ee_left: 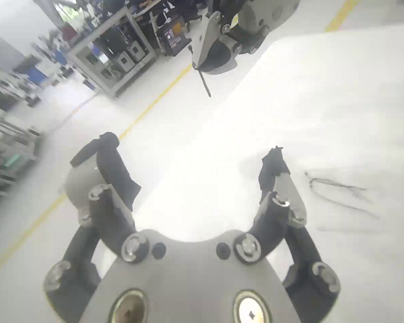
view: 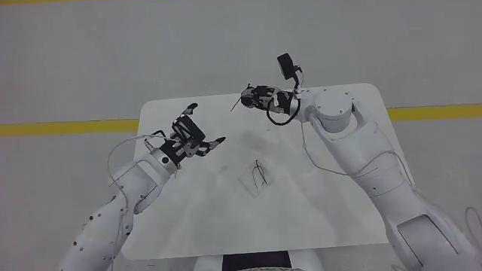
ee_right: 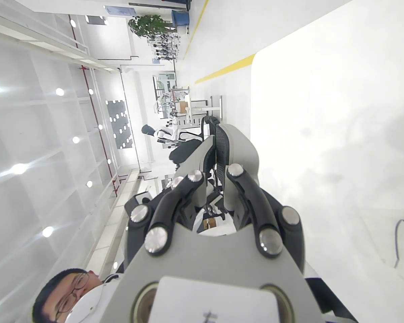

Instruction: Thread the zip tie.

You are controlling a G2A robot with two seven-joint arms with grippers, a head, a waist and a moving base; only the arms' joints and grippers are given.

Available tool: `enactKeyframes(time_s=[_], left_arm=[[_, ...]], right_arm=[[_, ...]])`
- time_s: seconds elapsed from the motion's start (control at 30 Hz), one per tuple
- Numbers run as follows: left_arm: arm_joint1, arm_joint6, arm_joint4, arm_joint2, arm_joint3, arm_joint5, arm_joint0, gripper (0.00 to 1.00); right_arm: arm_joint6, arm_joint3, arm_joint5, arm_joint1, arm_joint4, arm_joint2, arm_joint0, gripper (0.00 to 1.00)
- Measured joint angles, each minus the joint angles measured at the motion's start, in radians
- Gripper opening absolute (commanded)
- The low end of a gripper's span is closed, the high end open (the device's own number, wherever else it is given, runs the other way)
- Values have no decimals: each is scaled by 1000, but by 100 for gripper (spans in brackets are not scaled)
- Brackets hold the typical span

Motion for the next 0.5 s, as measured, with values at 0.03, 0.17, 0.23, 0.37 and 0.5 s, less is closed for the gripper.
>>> enactKeyframes(time_s=[0.03,0.17,0.23,0.37,0.5], left_arm=[[15,-15,5,13,-2,-6,-23,100],[80,-44,-38,83,-4,14,-92,100],[117,-43,-36,136,1,41,-128,100],[179,-28,-36,246,21,105,-196,100],[188,-24,-36,267,24,112,-206,100]], right_arm=[[7,10,0,1,-4,-6,6,0],[36,51,0,2,2,-30,32,0],[47,70,0,2,16,-46,48,0],[42,91,0,1,52,-72,71,0],[40,92,0,1,56,-74,74,0]])
